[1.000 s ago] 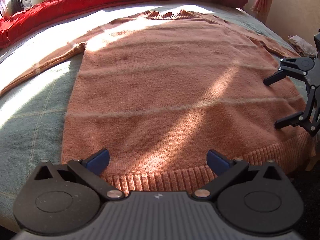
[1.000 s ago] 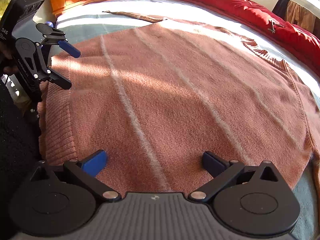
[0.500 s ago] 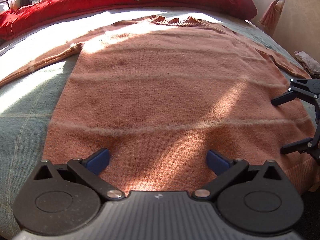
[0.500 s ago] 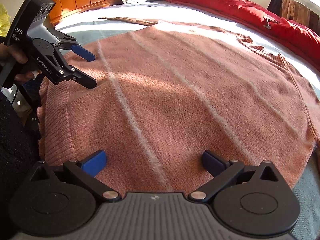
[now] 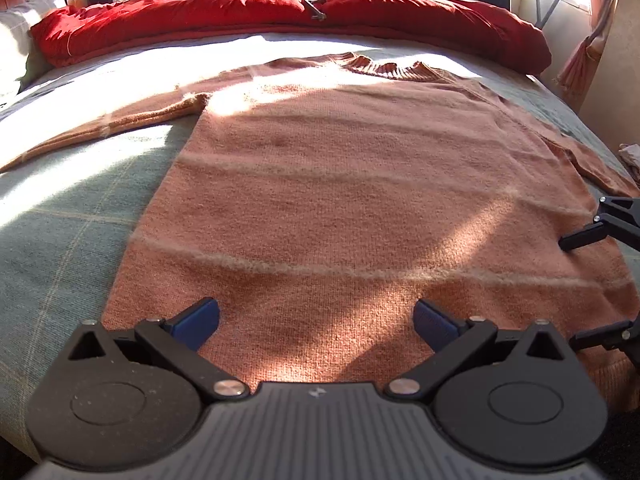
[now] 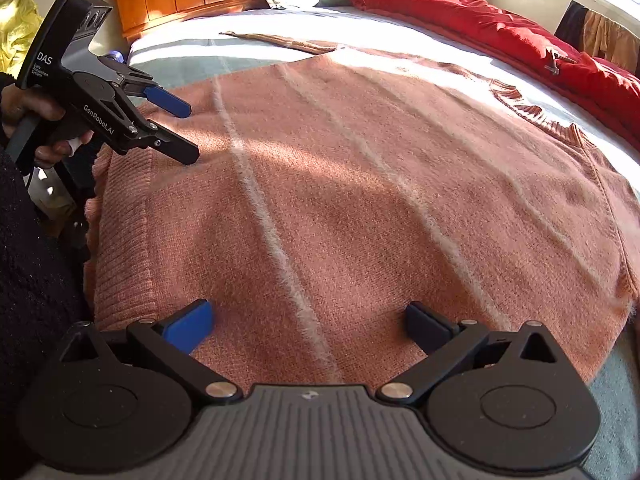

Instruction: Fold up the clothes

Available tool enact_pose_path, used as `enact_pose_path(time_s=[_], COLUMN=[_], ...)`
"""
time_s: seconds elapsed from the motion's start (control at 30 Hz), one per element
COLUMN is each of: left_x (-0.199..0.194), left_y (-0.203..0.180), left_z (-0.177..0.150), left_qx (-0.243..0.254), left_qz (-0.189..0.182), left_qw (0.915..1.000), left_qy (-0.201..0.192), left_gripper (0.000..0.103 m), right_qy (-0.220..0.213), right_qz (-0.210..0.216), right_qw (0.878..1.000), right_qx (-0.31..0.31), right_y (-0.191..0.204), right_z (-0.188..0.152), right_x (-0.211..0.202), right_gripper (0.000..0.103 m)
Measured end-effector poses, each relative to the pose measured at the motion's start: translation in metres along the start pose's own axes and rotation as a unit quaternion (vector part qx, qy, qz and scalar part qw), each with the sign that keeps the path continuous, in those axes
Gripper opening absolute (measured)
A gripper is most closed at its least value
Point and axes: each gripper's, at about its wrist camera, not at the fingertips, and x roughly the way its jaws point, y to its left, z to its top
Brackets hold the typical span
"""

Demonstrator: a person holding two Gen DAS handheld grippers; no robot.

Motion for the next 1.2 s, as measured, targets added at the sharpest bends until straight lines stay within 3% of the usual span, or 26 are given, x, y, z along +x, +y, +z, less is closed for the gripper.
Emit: enact_pose_path(time_s=[0.13,0.33,0.5,0.63,0.77,0.9,0.97,1.1,1.2], left_x=[0.002,0.025,0.049,0.037,0.02,0.024,0.032,0.054,0.071], left_y=[0.001,-0.005,0.007,0.023,0.04,0.051,0.053,0.05,0.053], left_z=[0.027,0.056,0.036,0.018,0.015,0.039,0.058,0.081,0.076], left_qx=[0.013,0.06,0.049,0.054,0.094,0.116,0.116,0.132,0.134], left_qz=[-0.008,-0.022,-0.045,-0.074,-0.092,-0.103,-0.129,-0.155,-0.143], left_qw=[0.9995,0.9971,0.9978,0.9958,0.9912,0.9878,0.9844,0.9781,0.9805], left_qy=[-0.029,-0.041,-0.006,-0.003,0.013,-0.014,-0.032,-0.042,-0.009], left_gripper=[0.102,0.102,0.102,0.102,0.102,0.102,0.102,0.102,0.102], right_qy=[0.003,0.0,-0.019,-0.062,-0.073,-0.045,-0.028,-0.016,-0.003], right_qz=[-0.004,-0.02,-0.031,-0.075,-0.127,-0.166,-0.178,-0.207,-0.229], right_qw=[1.0,1.0,0.998,0.991,0.975,0.942,0.928,0.917,0.909], right_qx=[-0.002,0.003,0.043,0.087,0.167,0.288,0.327,0.341,0.349], right_y=[0.002,0.006,0.005,0.001,-0.007,-0.022,-0.027,-0.023,-0.021], right_z=[0.0,0.0,0.01,0.022,0.03,0.026,0.02,0.022,0.028], right_x=[0.0,-0.004,-0.012,-0.026,-0.028,-0.013,-0.004,0.006,0.012], right_gripper=[0.103,0.103,0.103,0.103,0.103,0.103,0.103,0.103,0.103])
